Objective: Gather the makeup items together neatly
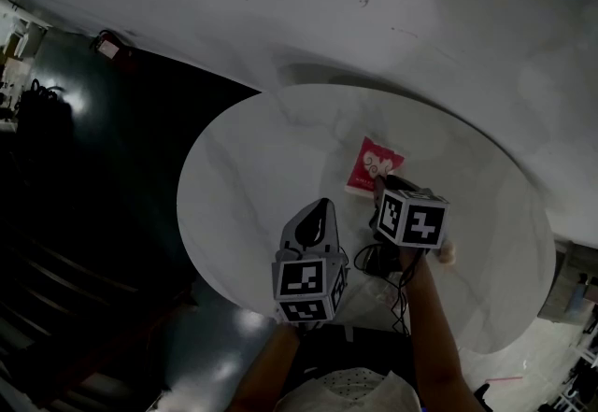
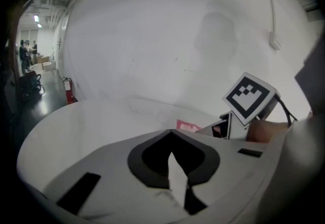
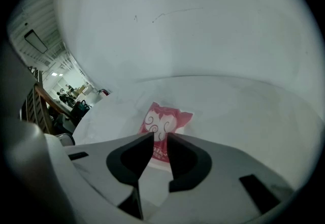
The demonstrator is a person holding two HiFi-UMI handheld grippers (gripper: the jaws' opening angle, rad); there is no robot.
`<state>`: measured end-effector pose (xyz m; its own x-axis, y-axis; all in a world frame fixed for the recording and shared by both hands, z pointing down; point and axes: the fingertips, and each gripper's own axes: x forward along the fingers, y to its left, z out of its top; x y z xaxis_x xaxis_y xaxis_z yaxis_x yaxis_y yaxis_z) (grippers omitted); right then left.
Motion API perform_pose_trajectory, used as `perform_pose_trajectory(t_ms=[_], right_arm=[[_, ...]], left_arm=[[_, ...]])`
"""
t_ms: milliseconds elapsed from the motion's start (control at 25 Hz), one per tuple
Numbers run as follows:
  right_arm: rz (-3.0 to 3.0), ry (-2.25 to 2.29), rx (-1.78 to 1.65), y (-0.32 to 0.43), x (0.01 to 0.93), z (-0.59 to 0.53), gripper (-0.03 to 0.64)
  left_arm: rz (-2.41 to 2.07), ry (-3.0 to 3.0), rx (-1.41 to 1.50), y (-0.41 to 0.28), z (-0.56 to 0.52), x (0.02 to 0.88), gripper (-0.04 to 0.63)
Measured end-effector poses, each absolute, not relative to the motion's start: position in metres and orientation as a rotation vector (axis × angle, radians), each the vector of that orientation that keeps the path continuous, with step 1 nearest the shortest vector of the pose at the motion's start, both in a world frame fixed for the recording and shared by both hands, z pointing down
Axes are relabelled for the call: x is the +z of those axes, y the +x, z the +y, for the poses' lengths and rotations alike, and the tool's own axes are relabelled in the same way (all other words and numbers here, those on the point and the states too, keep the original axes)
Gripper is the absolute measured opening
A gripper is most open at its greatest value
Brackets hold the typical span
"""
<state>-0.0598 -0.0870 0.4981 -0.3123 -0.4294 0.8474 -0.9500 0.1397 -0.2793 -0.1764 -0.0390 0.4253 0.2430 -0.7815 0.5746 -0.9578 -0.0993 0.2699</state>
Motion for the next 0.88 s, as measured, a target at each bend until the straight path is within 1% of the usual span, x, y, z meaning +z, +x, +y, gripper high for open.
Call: perform_pose_trajectory(t_ms=[360, 480, 720, 800, 880], right_arm=[[-1.882, 1.341, 1.13, -0.049, 0.474, -0.082, 0.111], [-1.933, 1.326, 1.108, -0.045, 0.456, -0.076, 0.127], [-2.011, 1.328, 1.088, -0.025, 0.429, -0.056, 0.13], [-2.031, 1.297, 1.05, -0.018, 0.425, -0.043, 0.152], [-2.042, 1.259, 1.03, -0.011, 0.425, -0.026, 0.158]], left_arm=[[-1.574, 1.953, 0.387, -0.173, -0.037, 0.421, 0.029], [-1.562, 1.987, 0.386, -0.165, -0.036, 0.414, 0.029], [-1.514, 2.079, 0.429, -0.14, -0.031, 0.404, 0.029], [-1.488, 2.102, 0.441, -0.131, -0.026, 0.405, 0.031], [-1.461, 2.126, 0.462, -0.123, -0.019, 0.406, 0.03]])
